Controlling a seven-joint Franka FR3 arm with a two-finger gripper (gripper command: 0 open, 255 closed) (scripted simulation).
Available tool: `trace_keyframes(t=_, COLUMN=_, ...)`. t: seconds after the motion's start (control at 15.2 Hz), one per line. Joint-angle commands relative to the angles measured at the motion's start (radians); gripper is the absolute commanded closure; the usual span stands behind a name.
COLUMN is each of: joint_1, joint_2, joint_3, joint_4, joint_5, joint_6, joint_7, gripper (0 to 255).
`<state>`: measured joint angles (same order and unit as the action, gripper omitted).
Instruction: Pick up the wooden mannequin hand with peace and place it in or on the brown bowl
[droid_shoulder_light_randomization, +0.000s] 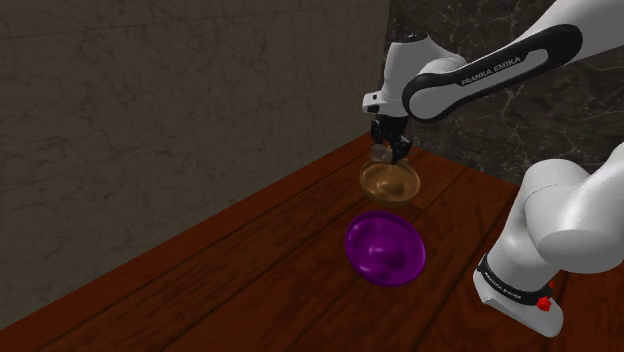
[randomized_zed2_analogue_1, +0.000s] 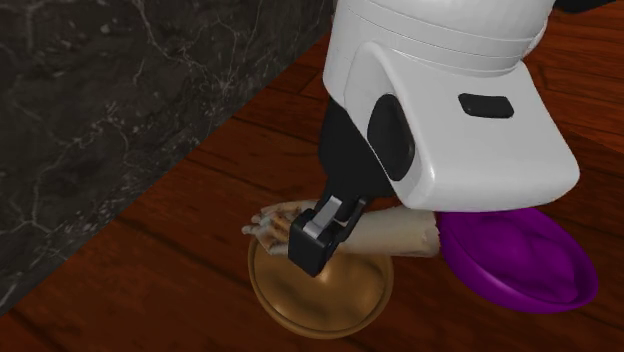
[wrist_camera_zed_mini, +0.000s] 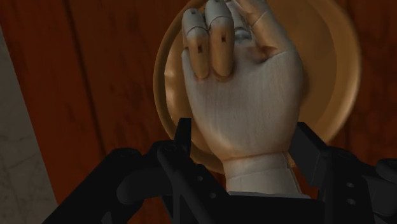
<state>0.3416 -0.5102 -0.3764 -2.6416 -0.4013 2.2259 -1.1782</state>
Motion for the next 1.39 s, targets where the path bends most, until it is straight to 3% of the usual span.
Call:
trace_keyframes(t=0.0, joint_1=-0.001, joint_2=0.015, joint_3=-0.005, joint_4=-0.018, joint_5=-0.006, joint_6=0.033, joint_7=0.007, gripper=255)
trace_keyframes(t=0.59, joint_1=-0.007, joint_2=0.108, joint_3=-0.030, joint_4=-0.079, joint_5=-0.033, joint_6=0.186, joint_7=0.029, gripper=255)
trace_keyframes(t=1.06, joint_1=-0.007, joint_2=0.108, joint_3=-0.030, joint_4=-0.079, joint_5=-0.033, joint_6=0.186, joint_7=0.029, gripper=255)
trace_keyframes(t=1.12, joint_1=-0.007, joint_2=0.108, joint_3=-0.030, joint_4=-0.079, joint_5=-0.033, joint_6=0.186, joint_7=0.029, gripper=0)
trace_keyframes(t=1.32, joint_1=-0.007, joint_2=0.108, joint_3=-0.030, joint_4=-0.079, joint_5=-0.033, joint_6=0.186, joint_7=0.029, gripper=0)
